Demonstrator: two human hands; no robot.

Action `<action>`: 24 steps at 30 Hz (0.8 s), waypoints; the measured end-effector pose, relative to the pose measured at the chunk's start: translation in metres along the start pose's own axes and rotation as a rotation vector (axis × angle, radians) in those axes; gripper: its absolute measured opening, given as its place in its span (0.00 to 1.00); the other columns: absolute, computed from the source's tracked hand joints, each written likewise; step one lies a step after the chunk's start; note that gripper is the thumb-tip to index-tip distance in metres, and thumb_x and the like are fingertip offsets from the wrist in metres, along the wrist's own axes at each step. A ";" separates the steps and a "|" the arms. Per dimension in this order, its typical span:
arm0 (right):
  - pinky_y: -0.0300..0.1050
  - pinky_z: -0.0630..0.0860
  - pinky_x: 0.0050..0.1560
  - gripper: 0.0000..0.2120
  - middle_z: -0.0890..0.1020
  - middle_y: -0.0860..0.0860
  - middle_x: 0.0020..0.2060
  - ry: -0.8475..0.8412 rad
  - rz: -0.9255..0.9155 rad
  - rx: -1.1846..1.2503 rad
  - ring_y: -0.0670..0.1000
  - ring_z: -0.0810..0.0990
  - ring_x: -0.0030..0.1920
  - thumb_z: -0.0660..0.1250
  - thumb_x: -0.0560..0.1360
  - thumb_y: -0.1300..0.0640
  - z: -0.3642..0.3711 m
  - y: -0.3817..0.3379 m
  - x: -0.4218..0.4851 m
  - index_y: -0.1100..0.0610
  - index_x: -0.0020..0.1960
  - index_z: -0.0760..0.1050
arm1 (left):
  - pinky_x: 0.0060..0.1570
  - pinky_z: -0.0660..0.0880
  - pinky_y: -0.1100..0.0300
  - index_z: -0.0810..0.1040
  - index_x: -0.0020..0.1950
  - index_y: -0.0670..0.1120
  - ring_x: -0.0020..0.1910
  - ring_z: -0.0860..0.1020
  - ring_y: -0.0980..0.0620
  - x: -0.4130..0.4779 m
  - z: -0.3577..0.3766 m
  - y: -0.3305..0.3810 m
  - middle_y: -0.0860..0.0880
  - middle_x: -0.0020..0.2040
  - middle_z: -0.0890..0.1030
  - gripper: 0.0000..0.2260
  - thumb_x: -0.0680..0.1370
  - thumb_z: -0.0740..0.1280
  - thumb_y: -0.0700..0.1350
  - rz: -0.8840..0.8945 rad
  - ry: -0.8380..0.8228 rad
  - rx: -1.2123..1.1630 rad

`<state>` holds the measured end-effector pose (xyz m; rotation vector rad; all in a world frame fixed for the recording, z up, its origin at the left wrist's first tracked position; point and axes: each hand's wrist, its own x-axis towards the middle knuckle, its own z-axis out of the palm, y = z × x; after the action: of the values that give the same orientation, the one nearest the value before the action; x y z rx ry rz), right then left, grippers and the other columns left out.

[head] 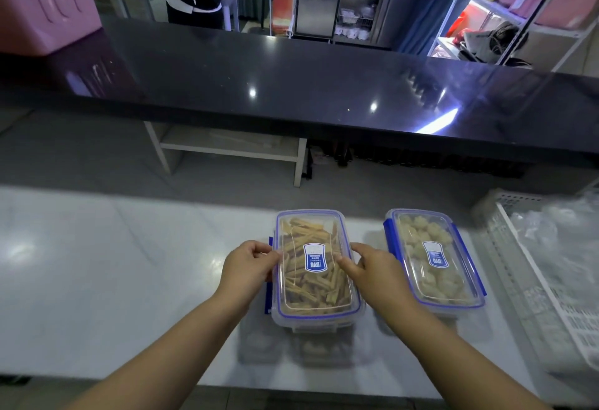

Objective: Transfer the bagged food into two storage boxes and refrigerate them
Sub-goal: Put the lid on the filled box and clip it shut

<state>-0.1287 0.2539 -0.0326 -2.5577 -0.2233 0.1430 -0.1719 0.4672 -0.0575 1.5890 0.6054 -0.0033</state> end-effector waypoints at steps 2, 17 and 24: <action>0.41 0.74 0.38 0.20 0.83 0.50 0.40 -0.019 0.016 -0.001 0.48 0.79 0.40 0.61 0.76 0.42 0.003 0.002 0.001 0.50 0.64 0.74 | 0.39 0.81 0.53 0.79 0.42 0.43 0.37 0.83 0.48 0.001 0.000 0.002 0.47 0.38 0.83 0.06 0.71 0.72 0.44 0.009 0.009 0.037; 0.49 0.80 0.46 0.20 0.83 0.51 0.45 -0.077 0.111 0.078 0.50 0.81 0.44 0.62 0.76 0.44 0.010 0.006 -0.001 0.51 0.64 0.72 | 0.35 0.81 0.54 0.77 0.39 0.40 0.32 0.81 0.48 0.007 -0.003 0.004 0.44 0.35 0.82 0.10 0.73 0.71 0.45 -0.045 -0.050 0.173; 0.48 0.81 0.44 0.14 0.83 0.49 0.41 -0.116 0.152 0.216 0.47 0.82 0.40 0.63 0.76 0.46 0.010 0.012 0.000 0.51 0.59 0.72 | 0.35 0.81 0.56 0.76 0.40 0.41 0.32 0.82 0.49 0.009 -0.001 0.012 0.45 0.36 0.83 0.09 0.73 0.71 0.45 -0.039 -0.084 0.225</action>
<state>-0.1282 0.2490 -0.0475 -2.3518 -0.0526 0.3549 -0.1599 0.4717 -0.0498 1.7841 0.5860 -0.1722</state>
